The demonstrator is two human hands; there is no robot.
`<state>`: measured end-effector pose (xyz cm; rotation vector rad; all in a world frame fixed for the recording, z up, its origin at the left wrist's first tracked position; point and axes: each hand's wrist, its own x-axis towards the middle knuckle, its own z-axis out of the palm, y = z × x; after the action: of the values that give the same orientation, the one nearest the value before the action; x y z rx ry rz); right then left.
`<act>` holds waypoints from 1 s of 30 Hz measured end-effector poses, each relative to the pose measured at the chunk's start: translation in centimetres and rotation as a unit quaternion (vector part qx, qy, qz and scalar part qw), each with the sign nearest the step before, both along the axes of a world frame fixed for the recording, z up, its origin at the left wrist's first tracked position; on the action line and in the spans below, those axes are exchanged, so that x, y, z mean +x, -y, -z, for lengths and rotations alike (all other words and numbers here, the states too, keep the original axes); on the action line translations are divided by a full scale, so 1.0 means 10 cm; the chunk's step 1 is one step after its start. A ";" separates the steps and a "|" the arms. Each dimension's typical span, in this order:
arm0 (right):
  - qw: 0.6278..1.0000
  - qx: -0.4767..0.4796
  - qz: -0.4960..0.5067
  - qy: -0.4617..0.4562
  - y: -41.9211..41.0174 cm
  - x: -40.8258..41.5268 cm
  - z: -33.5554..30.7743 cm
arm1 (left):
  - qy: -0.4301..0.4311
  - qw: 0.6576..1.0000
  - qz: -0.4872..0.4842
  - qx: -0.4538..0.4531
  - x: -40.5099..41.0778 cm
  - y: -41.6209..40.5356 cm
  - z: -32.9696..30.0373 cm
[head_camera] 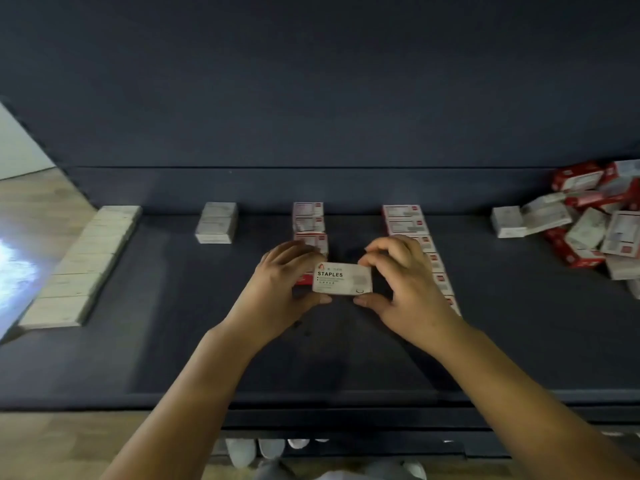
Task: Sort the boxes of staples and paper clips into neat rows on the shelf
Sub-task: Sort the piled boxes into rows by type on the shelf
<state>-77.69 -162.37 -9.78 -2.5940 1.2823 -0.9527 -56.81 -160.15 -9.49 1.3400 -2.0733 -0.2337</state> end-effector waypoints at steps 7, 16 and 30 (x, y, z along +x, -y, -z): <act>0.998 0.016 -0.050 -0.019 -0.17 1.04 0.01 | 0.006 1.000 -0.009 0.014 1.16 -0.27 0.02; 0.992 0.051 -0.099 -0.060 -0.24 1.82 0.11 | 0.047 0.995 -0.074 0.039 2.20 -0.75 0.13; 0.983 0.081 -0.116 -0.113 -0.19 2.35 0.15 | 0.033 0.978 -0.199 0.058 2.72 -0.40 0.30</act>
<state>-54.15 -160.45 -11.27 -2.7030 1.0176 -0.5059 -29.58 -156.19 -12.52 1.8194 -1.8149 -0.1377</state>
